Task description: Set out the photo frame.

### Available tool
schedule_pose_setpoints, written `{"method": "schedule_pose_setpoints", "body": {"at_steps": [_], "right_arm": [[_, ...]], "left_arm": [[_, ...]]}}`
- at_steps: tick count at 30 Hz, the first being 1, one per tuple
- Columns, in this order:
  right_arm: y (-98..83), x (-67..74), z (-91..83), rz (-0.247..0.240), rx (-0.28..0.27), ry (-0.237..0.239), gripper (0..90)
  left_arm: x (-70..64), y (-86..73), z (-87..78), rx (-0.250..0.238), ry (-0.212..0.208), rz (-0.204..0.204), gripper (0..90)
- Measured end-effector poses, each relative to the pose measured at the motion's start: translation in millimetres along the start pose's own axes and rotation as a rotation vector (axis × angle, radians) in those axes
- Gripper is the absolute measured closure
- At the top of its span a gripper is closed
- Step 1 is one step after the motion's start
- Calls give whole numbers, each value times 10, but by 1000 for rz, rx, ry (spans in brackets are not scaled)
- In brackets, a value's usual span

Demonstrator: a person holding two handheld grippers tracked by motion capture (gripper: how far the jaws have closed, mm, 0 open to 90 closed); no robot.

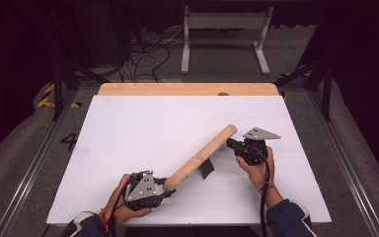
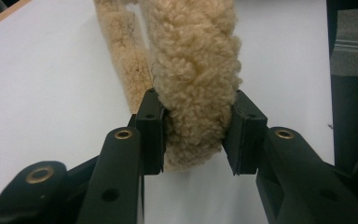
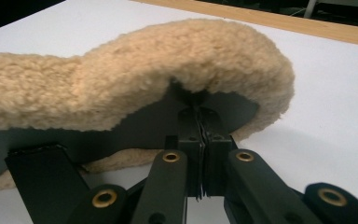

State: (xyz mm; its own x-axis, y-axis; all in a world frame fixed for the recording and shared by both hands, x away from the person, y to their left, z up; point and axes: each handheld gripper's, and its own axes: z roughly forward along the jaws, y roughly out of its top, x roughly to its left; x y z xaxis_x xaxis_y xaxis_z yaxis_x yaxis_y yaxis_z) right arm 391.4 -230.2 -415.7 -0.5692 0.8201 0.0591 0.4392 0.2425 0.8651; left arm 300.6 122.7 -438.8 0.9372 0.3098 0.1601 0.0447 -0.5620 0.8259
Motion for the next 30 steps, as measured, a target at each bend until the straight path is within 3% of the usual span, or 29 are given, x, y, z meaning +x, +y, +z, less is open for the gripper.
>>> {"method": "schedule_pose_setpoints", "body": {"at_steps": [17, 25, 30], "right_arm": [[97, 110, 68, -25, 10, 43, 870], [118, 120, 52, 14, 18, 82, 865], [149, 133, -1, 25, 32, 69, 769]], "left_arm": [[-88, 110, 133, -1, -55, 26, 640], [-120, 145, 177, 0, -67, 32, 640], [-132, 160, 199, 5, -70, 34, 639]]}}
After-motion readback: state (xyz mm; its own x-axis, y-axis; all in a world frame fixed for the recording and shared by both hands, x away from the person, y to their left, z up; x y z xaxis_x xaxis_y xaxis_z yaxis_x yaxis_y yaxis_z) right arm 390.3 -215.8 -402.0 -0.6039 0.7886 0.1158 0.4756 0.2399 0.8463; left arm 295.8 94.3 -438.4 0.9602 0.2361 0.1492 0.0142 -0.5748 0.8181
